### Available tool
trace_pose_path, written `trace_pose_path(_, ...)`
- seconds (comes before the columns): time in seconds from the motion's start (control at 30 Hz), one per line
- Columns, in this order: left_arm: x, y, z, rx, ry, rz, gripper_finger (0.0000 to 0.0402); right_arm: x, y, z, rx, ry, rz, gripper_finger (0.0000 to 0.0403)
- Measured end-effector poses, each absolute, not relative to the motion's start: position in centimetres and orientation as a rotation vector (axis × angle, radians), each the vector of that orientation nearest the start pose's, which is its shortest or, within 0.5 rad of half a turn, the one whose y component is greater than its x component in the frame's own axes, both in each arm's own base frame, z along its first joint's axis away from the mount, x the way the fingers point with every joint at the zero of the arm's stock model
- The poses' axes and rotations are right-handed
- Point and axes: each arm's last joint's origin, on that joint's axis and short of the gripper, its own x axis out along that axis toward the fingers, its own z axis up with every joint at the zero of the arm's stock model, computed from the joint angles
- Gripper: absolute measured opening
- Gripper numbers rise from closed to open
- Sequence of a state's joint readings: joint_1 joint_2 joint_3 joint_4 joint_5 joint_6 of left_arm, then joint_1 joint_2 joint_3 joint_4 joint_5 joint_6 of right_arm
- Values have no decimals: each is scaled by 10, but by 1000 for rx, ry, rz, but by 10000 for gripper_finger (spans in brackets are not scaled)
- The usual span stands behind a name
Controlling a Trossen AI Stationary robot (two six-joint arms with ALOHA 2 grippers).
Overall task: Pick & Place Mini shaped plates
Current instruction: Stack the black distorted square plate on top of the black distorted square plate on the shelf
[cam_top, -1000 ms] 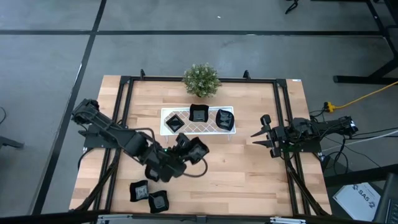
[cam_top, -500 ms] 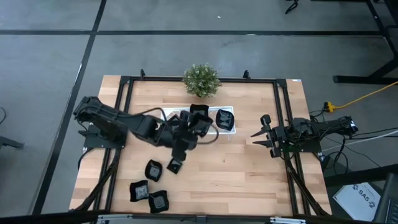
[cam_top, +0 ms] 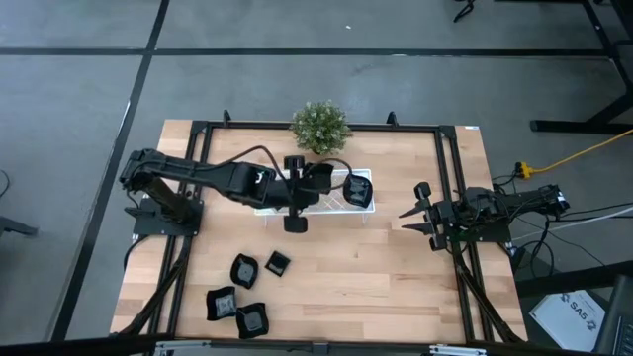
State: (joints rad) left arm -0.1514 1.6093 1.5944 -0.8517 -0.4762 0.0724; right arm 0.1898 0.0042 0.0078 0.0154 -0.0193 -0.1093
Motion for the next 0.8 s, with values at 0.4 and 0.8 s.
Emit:
trace_pose_path(0.4,336,-32,344,311,901,273,2,96,19,167,-108,-31,208,124)
trace_pose_path(0.8,354,-30,320,408,974,310,3,96,19,167,-107,-31,208,124)
